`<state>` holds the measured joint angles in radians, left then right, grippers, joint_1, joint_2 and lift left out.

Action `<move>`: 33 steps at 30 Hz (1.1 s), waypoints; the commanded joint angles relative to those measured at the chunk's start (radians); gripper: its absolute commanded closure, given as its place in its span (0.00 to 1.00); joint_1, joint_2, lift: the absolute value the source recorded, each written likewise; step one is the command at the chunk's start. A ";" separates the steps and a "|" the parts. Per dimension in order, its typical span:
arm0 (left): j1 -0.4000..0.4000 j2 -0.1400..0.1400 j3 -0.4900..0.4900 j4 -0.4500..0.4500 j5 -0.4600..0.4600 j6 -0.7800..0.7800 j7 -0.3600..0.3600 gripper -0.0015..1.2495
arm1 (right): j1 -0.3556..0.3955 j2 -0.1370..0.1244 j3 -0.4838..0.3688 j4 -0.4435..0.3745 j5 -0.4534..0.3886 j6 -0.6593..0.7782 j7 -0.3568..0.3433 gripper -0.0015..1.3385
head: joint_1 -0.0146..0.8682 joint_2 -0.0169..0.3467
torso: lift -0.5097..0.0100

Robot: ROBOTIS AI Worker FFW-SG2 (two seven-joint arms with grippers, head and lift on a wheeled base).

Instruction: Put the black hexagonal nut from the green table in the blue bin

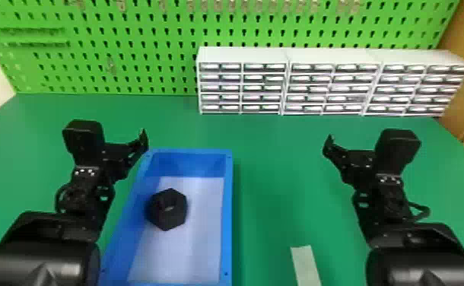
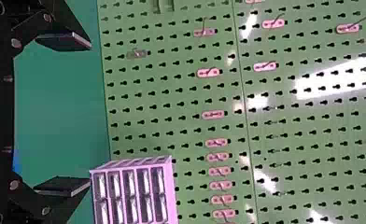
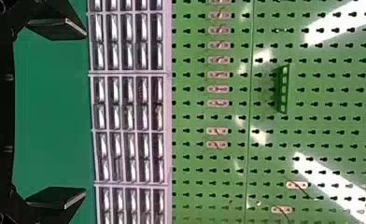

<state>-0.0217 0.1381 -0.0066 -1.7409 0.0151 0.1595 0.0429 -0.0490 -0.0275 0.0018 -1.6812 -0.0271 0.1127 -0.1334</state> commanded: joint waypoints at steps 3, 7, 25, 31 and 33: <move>0.009 0.000 0.011 0.000 0.003 0.000 0.000 0.19 | 0.000 -0.003 -0.009 0.000 -0.001 -0.001 0.000 0.09 | 0.79 0.19 | 0.79; 0.011 0.000 0.007 0.000 0.000 0.000 0.000 0.19 | 0.001 -0.008 -0.013 0.000 -0.001 -0.001 0.000 0.09 | 0.79 0.19 | 0.79; 0.013 0.000 0.013 0.000 0.002 -0.002 0.000 0.20 | 0.006 -0.014 -0.006 0.002 -0.008 0.008 0.000 0.09 | 0.79 0.19 | 0.79; 0.013 0.000 0.013 0.000 0.003 -0.002 0.000 0.20 | 0.004 -0.014 -0.002 0.002 -0.010 0.012 0.000 0.09 | 0.79 0.19 | 0.79; 0.011 0.000 0.013 0.000 0.003 -0.002 0.000 0.20 | 0.003 -0.014 0.000 0.002 -0.010 0.012 0.000 0.09 | 0.79 0.19 | 0.79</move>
<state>-0.0091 0.1380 0.0062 -1.7410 0.0179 0.1581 0.0429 -0.0439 -0.0414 -0.0003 -1.6797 -0.0361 0.1235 -0.1334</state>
